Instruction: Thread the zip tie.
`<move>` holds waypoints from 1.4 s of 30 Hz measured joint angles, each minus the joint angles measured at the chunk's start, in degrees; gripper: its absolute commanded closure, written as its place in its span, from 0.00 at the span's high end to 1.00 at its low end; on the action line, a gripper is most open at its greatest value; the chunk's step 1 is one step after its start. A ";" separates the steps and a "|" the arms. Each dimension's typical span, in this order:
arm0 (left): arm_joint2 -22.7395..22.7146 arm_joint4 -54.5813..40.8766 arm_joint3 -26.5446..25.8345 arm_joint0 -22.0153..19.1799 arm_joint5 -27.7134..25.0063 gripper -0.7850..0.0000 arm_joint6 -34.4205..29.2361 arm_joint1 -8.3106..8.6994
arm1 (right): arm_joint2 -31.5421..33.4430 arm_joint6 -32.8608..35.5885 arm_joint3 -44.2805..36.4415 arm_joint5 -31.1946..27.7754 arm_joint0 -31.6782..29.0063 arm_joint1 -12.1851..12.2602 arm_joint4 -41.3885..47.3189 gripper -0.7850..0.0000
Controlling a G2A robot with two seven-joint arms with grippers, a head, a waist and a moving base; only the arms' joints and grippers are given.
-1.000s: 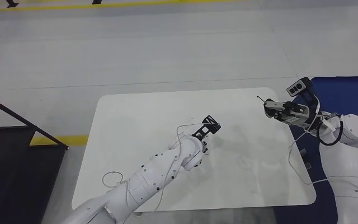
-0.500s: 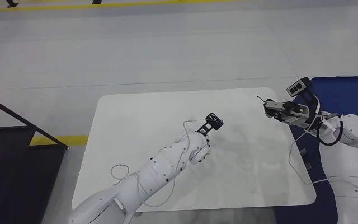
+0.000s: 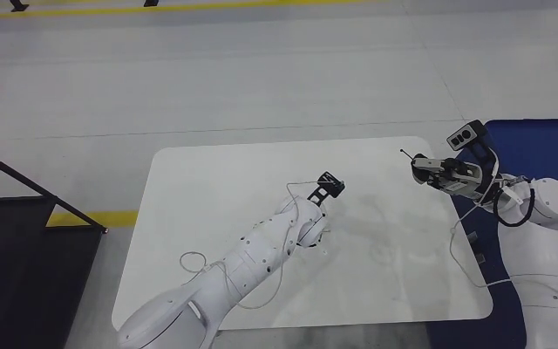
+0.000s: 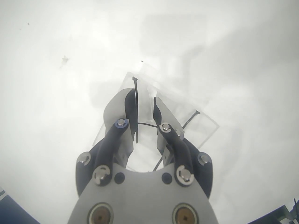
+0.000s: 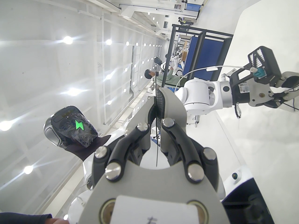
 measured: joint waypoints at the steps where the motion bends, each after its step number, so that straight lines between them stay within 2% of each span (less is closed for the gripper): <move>1: -0.09 -0.15 0.48 -0.14 -0.05 0.14 0.13 -0.20 | 0.00 0.00 0.00 0.00 0.00 0.00 0.00 0.00; 4: -0.18 -0.35 1.99 -0.59 -0.20 0.12 0.24 -0.87 | 0.00 0.00 0.00 0.00 0.00 0.00 0.00 0.00; 11: -0.29 -0.58 4.72 -1.50 -0.46 0.00 0.38 -2.35 | 0.00 0.00 0.00 0.00 0.00 0.00 0.00 0.00; 16: -0.67 -1.22 6.07 -1.89 -1.29 0.00 -0.18 -3.22 | 0.00 0.00 0.00 0.00 0.00 0.00 0.00 0.00; 20: -1.35 -1.32 4.69 -2.22 -2.12 0.00 -1.89 -3.38 | 0.00 0.00 0.00 0.00 0.00 0.00 0.00 0.00; 25: -3.29 0.37 -0.02 -0.99 -1.08 0.00 -4.87 -2.29 | 0.00 0.00 0.00 0.00 0.00 0.00 0.00 0.00; 31: -6.41 3.76 -7.66 2.59 1.23 0.00 -7.78 -0.24 | 0.00 0.00 0.00 0.00 0.00 0.00 0.00 0.00; 36: -10.67 6.20 -19.34 7.51 0.46 0.00 -9.71 2.14 | 0.00 0.00 0.00 0.00 0.00 0.00 0.00 0.00; 39: -14.07 9.06 -27.18 11.94 -0.10 0.00 -7.36 3.88 | 0.00 0.00 0.00 0.00 0.00 0.00 0.00 0.00; 42: -15.96 11.53 -31.41 15.30 -0.71 0.00 -5.81 4.90 | 0.00 0.00 0.00 0.00 0.00 0.00 0.00 0.00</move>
